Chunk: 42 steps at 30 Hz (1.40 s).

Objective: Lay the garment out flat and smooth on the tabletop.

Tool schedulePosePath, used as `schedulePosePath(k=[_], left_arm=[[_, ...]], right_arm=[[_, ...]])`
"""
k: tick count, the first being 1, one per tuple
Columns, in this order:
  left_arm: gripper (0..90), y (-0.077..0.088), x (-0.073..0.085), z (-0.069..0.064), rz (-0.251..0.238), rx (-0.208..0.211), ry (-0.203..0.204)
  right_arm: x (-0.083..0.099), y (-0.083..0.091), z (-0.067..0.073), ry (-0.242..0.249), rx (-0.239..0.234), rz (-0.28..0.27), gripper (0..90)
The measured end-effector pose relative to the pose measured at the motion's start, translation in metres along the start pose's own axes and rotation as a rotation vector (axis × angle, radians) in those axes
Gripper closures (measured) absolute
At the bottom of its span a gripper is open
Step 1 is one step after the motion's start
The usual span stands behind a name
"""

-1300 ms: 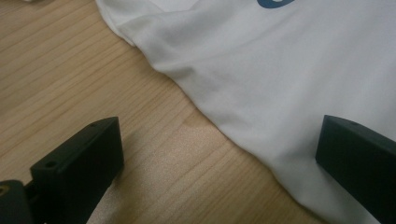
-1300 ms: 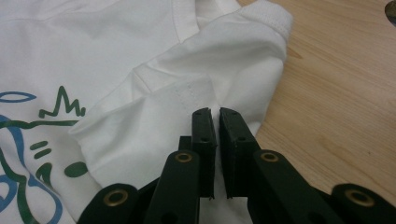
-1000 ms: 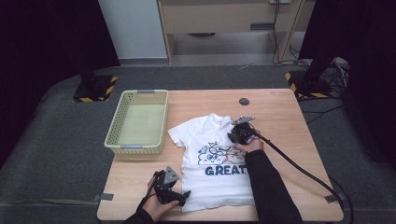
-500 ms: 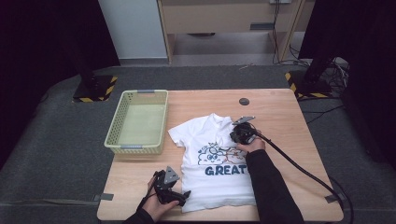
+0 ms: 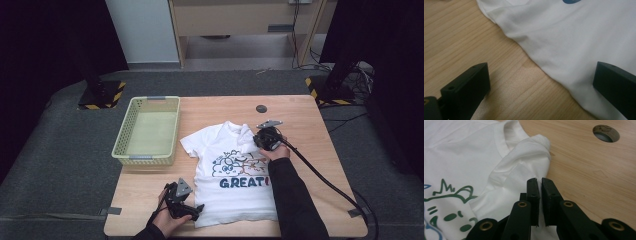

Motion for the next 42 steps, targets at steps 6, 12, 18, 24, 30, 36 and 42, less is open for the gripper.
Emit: schedulePosePath(k=[6,12,18,24,30,36,42], left_arm=[[0.7,0.0,0.0,0.0,0.003,-0.001,0.002],[0.7,0.0,0.0,0.0,0.003,-0.002,0.003],[0.8,0.0,0.0,0.0,0.003,-0.002,0.002],[0.8,0.0,0.0,0.0,0.003,-0.003,0.003],[0.8,0.0,0.0,0.0,0.004,-0.003,0.003],[0.8,0.0,0.0,0.0,0.003,-0.003,0.005],[0.8,0.0,0.0,0.0,0.003,-0.005,0.005]], right_arm=[[-0.002,0.007,-0.011,-0.039,0.033,-0.038,84.3],[-0.007,0.024,-0.032,-0.073,0.095,-0.08,85.4],[-0.005,0.038,-0.058,-0.136,0.138,-0.118,85.7],[0.001,0.052,-0.082,-0.229,0.196,-0.176,85.9],[0.016,0.055,-0.104,-0.323,0.243,-0.168,83.2],[0.03,0.053,-0.114,-0.36,0.28,-0.157,64.4],[0.022,0.054,-0.097,-0.279,0.21,-0.176,50.4]])
Point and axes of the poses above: each handheld gripper's, and its own axes: y roughly backward along the jaws, x roughly out of its underside, z roughly to its left, the point moved 8 cm from there along -y, roughly forward along the jaws, and after that the axes turned 13 degrees about z, right-handed, at the moved point
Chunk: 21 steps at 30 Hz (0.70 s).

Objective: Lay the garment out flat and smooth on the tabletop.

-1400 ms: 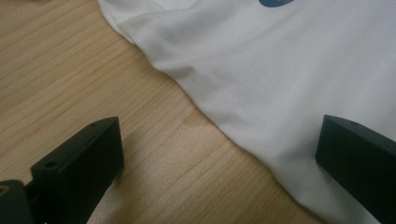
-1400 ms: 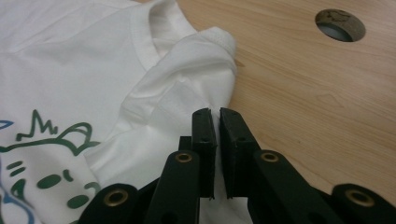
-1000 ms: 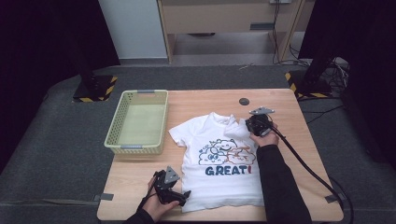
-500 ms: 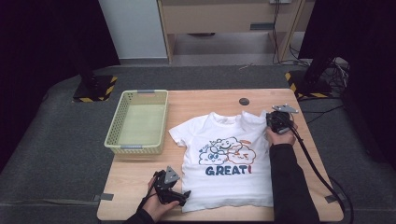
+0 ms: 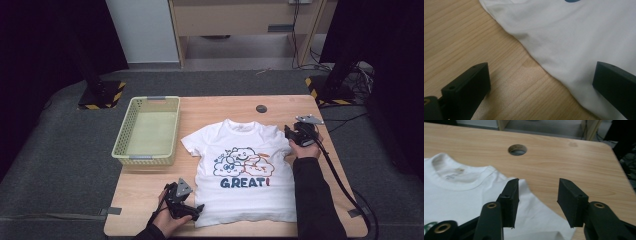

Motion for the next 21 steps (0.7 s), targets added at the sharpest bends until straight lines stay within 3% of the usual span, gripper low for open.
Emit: schedulePosePath(k=[5,9,15,21], left_arm=[[0.8,0.0,0.0,0.0,-0.001,0.0,0.0],[0.8,0.0,0.0,0.0,-0.001,0.001,-0.001],[0.8,0.0,0.0,0.0,0.001,0.001,-0.003],[0.8,0.0,0.0,0.0,0.003,0.004,-0.006]], right_arm=[[0.017,-0.017,0.021,0.08,-0.045,0.07,40.1],[0.033,-0.032,0.034,0.103,-0.07,0.13,35.2],[0.044,-0.045,0.038,0.092,-0.073,0.197,30.4],[0.044,-0.051,0.037,0.062,-0.075,0.189,26.1]])
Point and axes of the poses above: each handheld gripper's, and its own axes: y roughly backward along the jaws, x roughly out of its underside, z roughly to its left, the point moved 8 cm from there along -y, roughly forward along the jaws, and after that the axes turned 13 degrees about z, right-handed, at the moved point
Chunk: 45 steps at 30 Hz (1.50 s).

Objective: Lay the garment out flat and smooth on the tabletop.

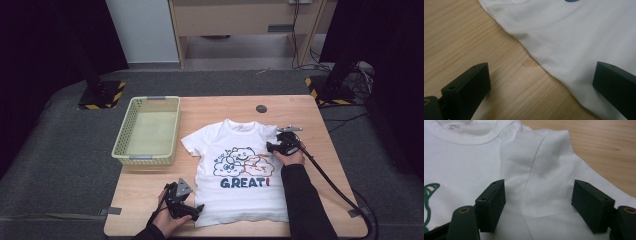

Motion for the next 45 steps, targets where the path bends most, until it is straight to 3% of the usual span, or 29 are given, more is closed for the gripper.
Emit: schedulePosePath(k=[5,17,24,27,33,45], left_arm=[[1.0,0.0,0.0,0.0,0.001,0.002,-0.002],[1.1,0.0,0.0,0.001,0.002,0.004,-0.008],[1.1,0.0,0.0,0.001,0.0,0.005,-0.011],[1.1,0.0,0.0,0.001,-0.002,0.005,-0.007],[1.5,0.0,-0.001,0.001,0.002,0.006,-0.005],[6.1,0.004,-0.001,0.006,0.016,0.029,0.032]], right_arm=[[-0.005,-0.005,-0.005,-0.022,0.014,-0.025,21.8],[-0.022,-0.018,-0.011,-0.026,0.014,-0.01,14.7],[-0.023,-0.018,-0.012,-0.03,0.023,-0.003,14.9],[-0.023,-0.011,-0.012,-0.028,0.039,-0.019,15.1],[-0.031,0.018,-0.005,-0.061,-0.031,-0.084,12.4],[-0.022,0.058,0.021,-0.005,-0.095,-0.13,7.3]])
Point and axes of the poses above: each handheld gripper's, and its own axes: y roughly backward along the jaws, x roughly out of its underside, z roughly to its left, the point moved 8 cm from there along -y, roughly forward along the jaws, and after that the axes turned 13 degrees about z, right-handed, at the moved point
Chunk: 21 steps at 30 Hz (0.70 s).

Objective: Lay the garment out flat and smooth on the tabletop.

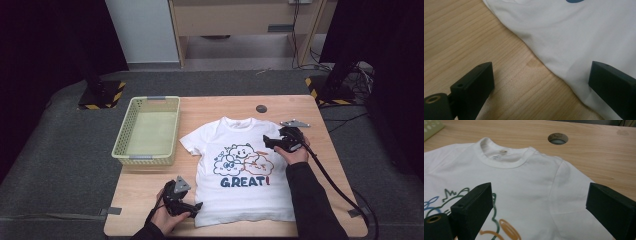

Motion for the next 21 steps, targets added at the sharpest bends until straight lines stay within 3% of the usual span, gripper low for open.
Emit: schedulePosePath(k=[5,9,21], left_arm=[[6.2,0.003,-0.003,0.002,-0.009,0.006,0.013],[6.4,0.008,-0.007,0.005,-0.046,-0.002,0.027],[6.7,0.016,-0.01,0.013,-0.098,-0.014,0.056]], right_arm=[[0.006,0.011,0.014,0.019,-0.032,-0.012,6.3],[0.013,0.016,0.022,0.049,-0.034,-0.001,5.6],[0.043,0.036,0.036,0.09,-0.061,0.007,5.3]])
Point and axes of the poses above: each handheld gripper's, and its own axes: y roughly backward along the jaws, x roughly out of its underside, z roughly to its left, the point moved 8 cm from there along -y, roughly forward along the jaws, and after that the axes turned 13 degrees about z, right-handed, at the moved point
